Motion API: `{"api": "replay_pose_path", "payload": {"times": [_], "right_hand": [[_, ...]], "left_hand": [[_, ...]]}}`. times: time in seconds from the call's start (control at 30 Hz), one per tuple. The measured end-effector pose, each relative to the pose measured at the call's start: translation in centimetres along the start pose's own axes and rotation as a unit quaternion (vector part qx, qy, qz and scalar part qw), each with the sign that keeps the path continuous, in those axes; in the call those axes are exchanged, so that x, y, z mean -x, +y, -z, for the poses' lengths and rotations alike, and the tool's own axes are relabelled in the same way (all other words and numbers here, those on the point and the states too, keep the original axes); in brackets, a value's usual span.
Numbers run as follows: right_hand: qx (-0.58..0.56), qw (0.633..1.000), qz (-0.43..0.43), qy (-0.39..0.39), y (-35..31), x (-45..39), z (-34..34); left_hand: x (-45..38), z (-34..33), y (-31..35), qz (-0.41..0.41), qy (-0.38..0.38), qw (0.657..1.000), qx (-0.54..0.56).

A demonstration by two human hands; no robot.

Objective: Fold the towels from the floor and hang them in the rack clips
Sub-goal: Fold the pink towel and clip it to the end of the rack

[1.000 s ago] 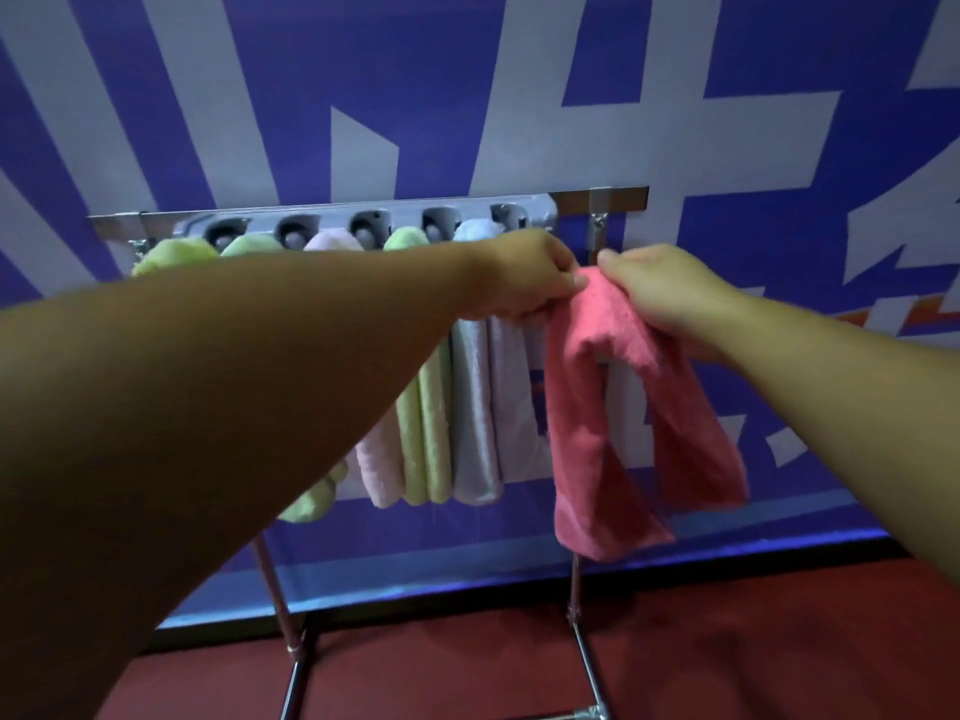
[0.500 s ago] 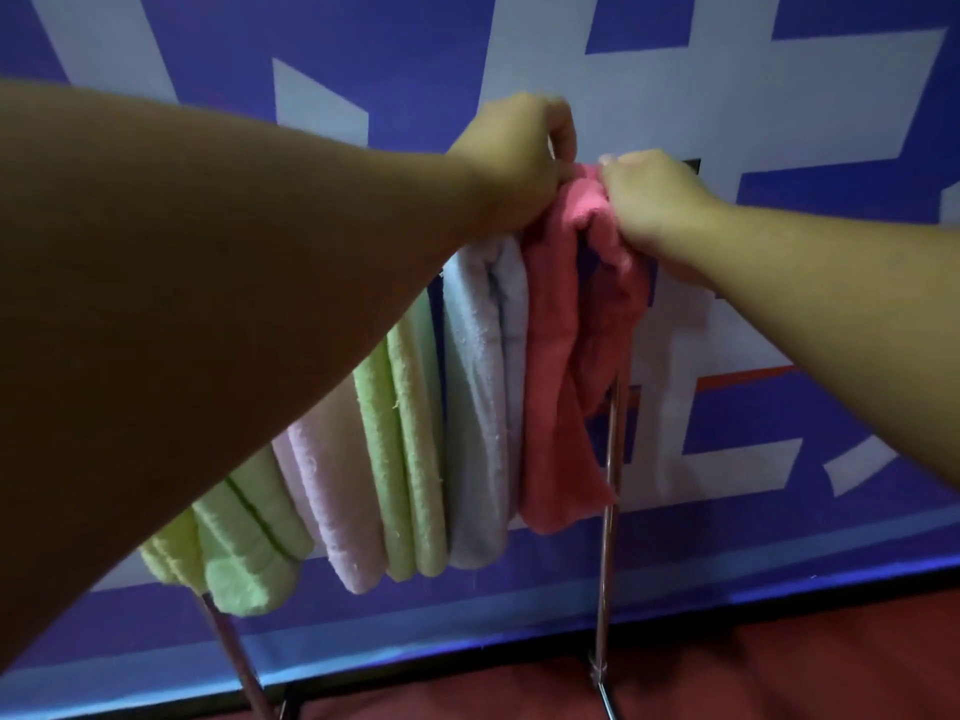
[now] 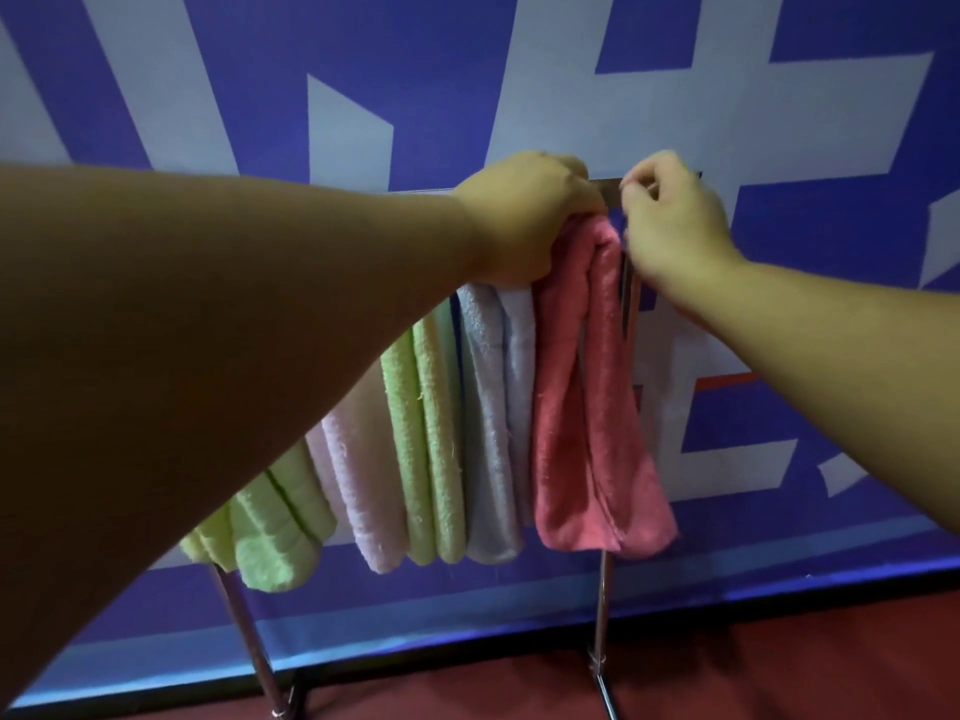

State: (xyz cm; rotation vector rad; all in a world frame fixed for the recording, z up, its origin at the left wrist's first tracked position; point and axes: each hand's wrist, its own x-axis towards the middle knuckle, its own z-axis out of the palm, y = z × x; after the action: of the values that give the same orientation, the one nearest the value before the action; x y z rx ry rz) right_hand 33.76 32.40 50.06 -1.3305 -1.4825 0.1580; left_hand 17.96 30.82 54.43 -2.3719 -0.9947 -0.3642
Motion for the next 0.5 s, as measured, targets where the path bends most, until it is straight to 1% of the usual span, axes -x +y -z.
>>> {"api": "replay_pose_path", "payload": {"times": [0.03, 0.07, 0.1, 0.17, 0.27, 0.37, 0.47, 0.5], "right_hand": [[-0.014, 1.0, 0.014, 0.022, -0.4, 0.3, 0.1], [-0.015, 0.999, 0.026, 0.013, -0.7, 0.7, 0.0], [-0.003, 0.999, 0.037, -0.015, -0.8, 1.1, 0.0], [0.023, 0.997, 0.045, -0.054, -0.6, 1.9, 0.1], [0.042, 0.996, 0.041, -0.068, -0.6, 2.8, 1.2], [0.083, 0.992, 0.058, -0.072, -2.2, 3.6, 2.5], [0.102, 0.989, 0.09, -0.061, -4.2, 5.2, 3.5], [0.102, 0.987, 0.111, -0.061, -5.1, 6.1, 3.9]], "left_hand": [[0.1, -0.1, 0.2, 0.016, -0.004, 1.0, 0.006], [0.0, -0.1, 0.3, 0.029, -0.012, 0.999, 0.008], [0.0, 0.3, 0.5, 0.044, -0.021, 0.999, 0.01], [0.1, 0.9, 0.6, 0.076, -0.029, 0.996, 0.043], [1.5, 1.8, 1.5, 0.11, -0.054, 0.99, 0.07], [3.6, 2.6, 2.6, 0.13, -0.087, 0.987, 0.046], [6.6, 4.7, 3.2, 0.162, -0.073, 0.983, 0.043], [8.0, 5.6, 3.6, 0.182, -0.052, 0.98, 0.059]]}}
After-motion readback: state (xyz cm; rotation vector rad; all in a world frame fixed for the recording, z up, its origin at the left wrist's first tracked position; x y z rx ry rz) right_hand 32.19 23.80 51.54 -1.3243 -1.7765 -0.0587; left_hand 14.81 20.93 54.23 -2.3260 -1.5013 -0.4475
